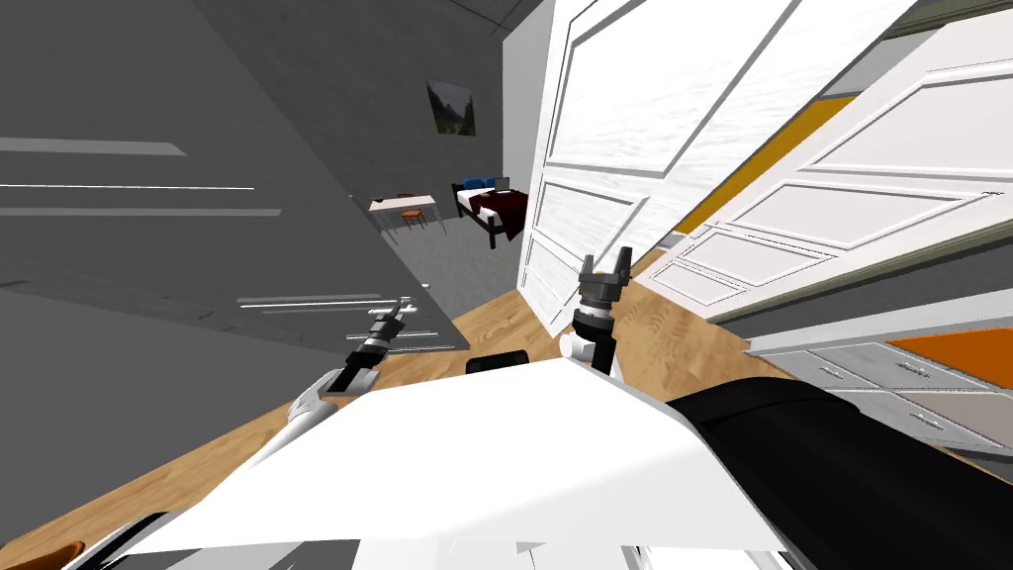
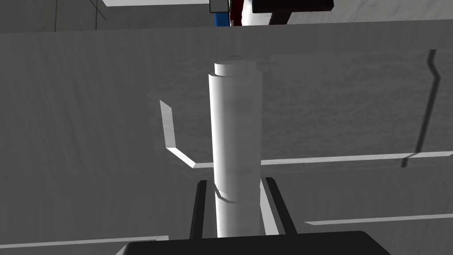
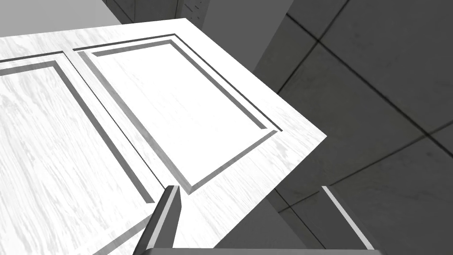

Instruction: Pull the door open

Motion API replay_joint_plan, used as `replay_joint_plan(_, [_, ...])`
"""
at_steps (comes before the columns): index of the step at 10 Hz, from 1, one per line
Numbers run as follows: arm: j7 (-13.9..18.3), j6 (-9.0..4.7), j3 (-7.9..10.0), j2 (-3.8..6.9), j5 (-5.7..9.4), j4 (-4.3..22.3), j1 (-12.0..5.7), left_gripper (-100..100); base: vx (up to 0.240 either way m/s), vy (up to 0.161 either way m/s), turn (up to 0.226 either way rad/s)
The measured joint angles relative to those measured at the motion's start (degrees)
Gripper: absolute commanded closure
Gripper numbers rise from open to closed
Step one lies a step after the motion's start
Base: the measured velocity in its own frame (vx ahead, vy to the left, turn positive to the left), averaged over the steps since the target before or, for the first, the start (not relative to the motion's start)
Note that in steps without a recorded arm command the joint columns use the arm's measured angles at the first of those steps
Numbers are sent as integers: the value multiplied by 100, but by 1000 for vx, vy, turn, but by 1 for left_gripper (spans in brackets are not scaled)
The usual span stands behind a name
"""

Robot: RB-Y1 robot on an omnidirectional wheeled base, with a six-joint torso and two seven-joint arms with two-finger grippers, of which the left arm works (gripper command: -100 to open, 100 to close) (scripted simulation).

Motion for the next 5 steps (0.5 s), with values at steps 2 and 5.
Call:
replay_joint_plan(2, [87,-199,-67,136,8,-35,135,100,-158,55,-78])
replay_joint_plan(5, [152,-366,-120,223,1,17,183,100,-199,85,-151])
